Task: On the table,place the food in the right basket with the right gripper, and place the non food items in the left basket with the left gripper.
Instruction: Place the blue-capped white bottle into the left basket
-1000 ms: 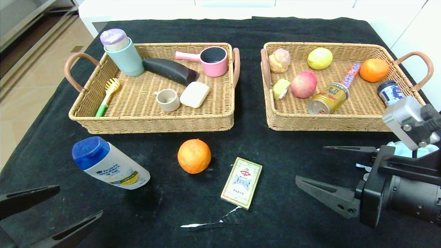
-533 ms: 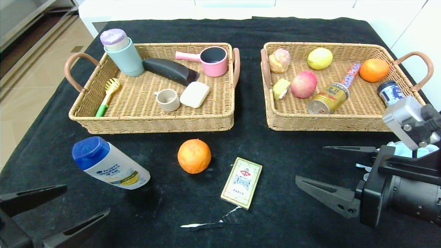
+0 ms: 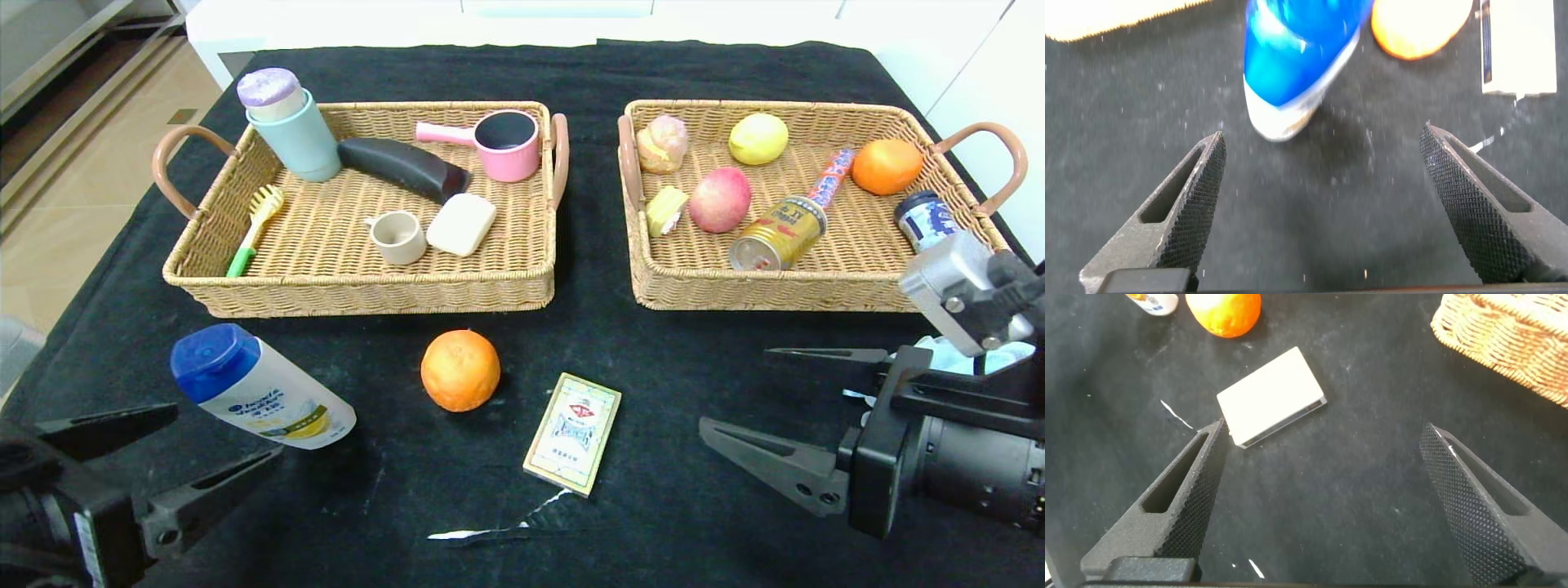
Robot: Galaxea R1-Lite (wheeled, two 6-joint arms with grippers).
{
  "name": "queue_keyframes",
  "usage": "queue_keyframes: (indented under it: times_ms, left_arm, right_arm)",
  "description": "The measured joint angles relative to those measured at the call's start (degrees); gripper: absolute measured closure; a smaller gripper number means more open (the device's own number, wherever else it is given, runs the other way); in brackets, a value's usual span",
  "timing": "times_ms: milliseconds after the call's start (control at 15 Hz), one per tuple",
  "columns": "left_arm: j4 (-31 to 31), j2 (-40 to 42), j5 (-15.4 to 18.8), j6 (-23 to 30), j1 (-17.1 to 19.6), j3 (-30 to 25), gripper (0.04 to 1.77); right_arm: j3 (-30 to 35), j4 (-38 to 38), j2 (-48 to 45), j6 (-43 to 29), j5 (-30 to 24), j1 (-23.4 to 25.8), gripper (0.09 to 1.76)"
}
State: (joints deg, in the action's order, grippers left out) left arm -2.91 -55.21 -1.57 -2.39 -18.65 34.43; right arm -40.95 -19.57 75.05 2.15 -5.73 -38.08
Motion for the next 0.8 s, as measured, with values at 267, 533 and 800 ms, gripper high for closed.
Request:
queue_keyframes:
  times_ms: [267,533,800]
  left_arm:
    - [-3.01,-3.57,2.15,-0.04,3.15,0.60,0.09]
    - [-3.83,-5.92,2.50,-0.06,4.35,0.96,0.09]
    - [-6.89,-8.12,2.50,-0.13,5.03,1.01,0.09]
  right_arm:
    - [-0.09,-0.79,0.30,0.00,-0.11,0.66,0.15]
    - [-0.01,-0.94,0.45,0.02,-0.11,0.82,0.15]
    - [0.00,-0.91,0.45,0.05,-0.13,0.83,0.15]
